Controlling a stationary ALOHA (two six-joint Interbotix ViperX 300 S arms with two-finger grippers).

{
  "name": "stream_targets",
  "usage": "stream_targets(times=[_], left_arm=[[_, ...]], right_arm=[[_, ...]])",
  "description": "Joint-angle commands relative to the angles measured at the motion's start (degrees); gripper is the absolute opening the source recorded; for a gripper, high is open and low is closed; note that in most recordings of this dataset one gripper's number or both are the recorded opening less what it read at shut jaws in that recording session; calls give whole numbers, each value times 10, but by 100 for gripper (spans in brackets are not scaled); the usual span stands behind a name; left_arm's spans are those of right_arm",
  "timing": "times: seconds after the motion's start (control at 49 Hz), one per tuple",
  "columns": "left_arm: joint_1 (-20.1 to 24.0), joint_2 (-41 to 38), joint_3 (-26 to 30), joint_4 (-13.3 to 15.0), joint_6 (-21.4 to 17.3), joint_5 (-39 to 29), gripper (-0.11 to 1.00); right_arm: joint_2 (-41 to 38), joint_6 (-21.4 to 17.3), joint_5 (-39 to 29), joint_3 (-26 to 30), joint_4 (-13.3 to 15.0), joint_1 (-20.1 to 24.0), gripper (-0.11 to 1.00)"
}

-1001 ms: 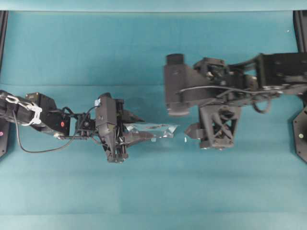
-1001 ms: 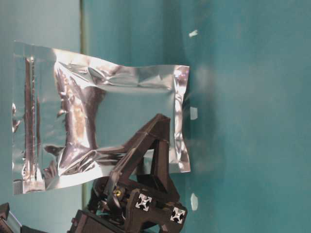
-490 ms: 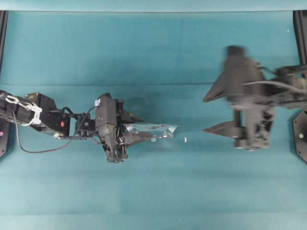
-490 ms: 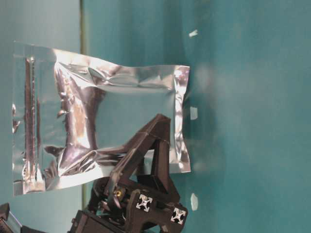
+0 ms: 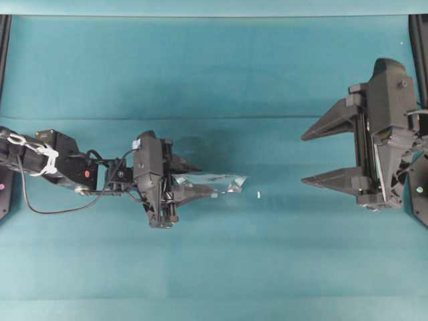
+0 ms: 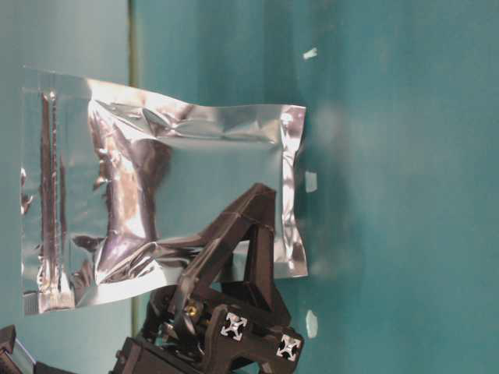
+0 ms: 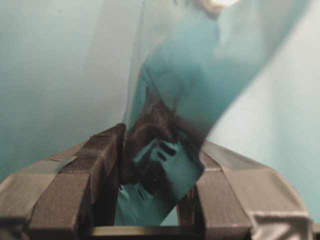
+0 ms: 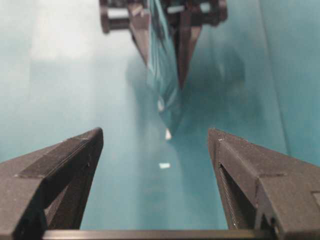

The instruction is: Hand over the silver zip bag and make it stand upright.

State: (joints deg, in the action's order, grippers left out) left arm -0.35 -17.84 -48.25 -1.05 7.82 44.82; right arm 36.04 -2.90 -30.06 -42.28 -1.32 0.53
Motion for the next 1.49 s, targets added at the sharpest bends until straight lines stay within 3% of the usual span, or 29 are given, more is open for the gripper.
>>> stream_targets(times=[0.0, 1.471], left_arm=[[-8, 4, 4, -2, 2, -1, 34], [-8, 7, 5, -2, 2, -7, 34]], right_arm=[[7, -4, 5, 2, 1, 2, 92], [11, -4, 8, -12, 1, 2, 92]])
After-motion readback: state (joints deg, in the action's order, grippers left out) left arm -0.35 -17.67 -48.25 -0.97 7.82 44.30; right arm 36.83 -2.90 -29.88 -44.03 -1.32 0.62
